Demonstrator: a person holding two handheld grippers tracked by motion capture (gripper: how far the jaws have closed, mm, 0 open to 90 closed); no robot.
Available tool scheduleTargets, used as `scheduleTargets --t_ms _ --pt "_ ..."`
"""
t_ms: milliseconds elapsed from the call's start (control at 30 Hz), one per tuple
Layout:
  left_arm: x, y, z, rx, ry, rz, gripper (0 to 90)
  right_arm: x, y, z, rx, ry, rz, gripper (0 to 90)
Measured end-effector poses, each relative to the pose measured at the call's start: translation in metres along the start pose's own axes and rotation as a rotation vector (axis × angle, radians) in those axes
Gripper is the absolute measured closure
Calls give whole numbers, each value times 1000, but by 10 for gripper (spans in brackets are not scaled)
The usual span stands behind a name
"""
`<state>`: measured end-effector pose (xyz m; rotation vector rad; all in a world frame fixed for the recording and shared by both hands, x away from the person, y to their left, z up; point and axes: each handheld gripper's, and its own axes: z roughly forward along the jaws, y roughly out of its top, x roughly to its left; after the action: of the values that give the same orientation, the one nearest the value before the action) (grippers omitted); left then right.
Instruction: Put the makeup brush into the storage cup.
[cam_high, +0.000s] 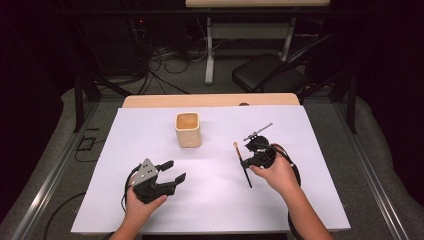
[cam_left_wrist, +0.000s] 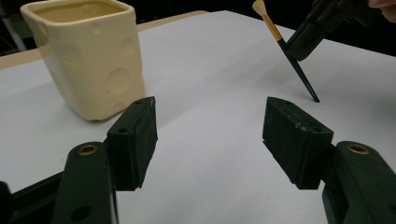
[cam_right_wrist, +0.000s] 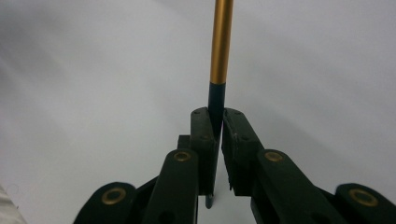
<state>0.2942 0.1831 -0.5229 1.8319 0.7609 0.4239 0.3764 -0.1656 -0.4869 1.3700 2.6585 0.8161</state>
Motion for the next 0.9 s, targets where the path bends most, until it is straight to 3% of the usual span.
scheduleTargets --t_ms 367,433,467,667,900 --pt "0 0 0 1 -1 1 353 -1 -3 18 37 -30 11 830" --pt "0 0 0 0 -1 0 352 -2 -4 22 37 -49 -17 829" --pt "0 0 0 0 -1 0 352 -1 -4 23 61 -57 -9 829" --pt "0 0 0 2 -1 4 352 -2 -5 29 86 -61 -5 829" --pt "0 0 0 1 -2 4 353 -2 -5 28 79 -55 -6 830"
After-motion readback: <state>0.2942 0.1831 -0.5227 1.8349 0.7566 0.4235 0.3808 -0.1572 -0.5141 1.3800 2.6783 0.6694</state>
